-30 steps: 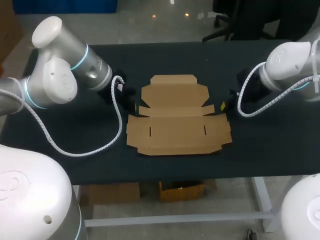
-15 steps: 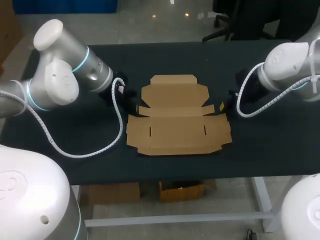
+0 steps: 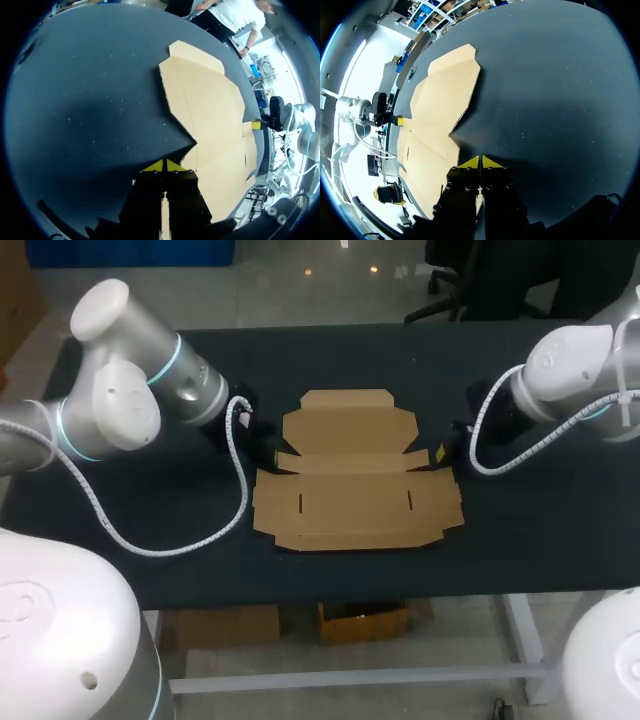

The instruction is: Assemble the packaging by folding the flat box into shape, placing the metal phone stand inside, and closing the box properly

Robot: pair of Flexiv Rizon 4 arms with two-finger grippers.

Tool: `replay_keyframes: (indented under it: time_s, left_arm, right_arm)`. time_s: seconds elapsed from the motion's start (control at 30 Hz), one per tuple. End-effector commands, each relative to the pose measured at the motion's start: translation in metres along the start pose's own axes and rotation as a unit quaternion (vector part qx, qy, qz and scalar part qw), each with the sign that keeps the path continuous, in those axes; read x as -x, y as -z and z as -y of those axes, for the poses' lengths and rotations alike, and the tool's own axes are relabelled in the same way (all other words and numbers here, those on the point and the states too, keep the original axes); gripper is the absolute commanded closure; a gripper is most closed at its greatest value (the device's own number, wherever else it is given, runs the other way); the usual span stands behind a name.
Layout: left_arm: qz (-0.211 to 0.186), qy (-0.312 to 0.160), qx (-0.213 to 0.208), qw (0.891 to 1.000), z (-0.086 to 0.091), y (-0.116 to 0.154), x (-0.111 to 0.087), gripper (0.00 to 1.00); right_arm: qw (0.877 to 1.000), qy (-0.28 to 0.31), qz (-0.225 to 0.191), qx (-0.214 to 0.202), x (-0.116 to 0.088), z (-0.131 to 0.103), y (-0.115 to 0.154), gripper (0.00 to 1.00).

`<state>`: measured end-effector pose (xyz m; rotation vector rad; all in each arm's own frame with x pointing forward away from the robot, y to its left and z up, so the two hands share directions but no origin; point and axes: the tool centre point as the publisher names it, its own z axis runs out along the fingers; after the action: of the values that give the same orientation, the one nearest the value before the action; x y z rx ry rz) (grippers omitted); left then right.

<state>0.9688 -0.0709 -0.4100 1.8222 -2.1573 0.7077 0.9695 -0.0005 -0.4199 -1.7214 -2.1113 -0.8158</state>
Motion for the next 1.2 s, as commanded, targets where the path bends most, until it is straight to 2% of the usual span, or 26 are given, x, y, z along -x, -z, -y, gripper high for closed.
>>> replay_keyframes:
  time_s: [0.03, 1.2]
  left_arm:
    - [0.001, -0.001, 0.004, 1.000, 0.002, -0.003, -0.001, 1.00]
    - [0.003, -0.006, 0.004, 1.000, 0.003, -0.005, -0.006, 1.00]
  right_arm:
    - [1.000, 0.001, -0.003, -0.005, 0.000, -0.003, -0.001, 1.00]
    - [1.000, 0.012, -0.009, -0.015, -0.011, -0.011, -0.014, 1.00]
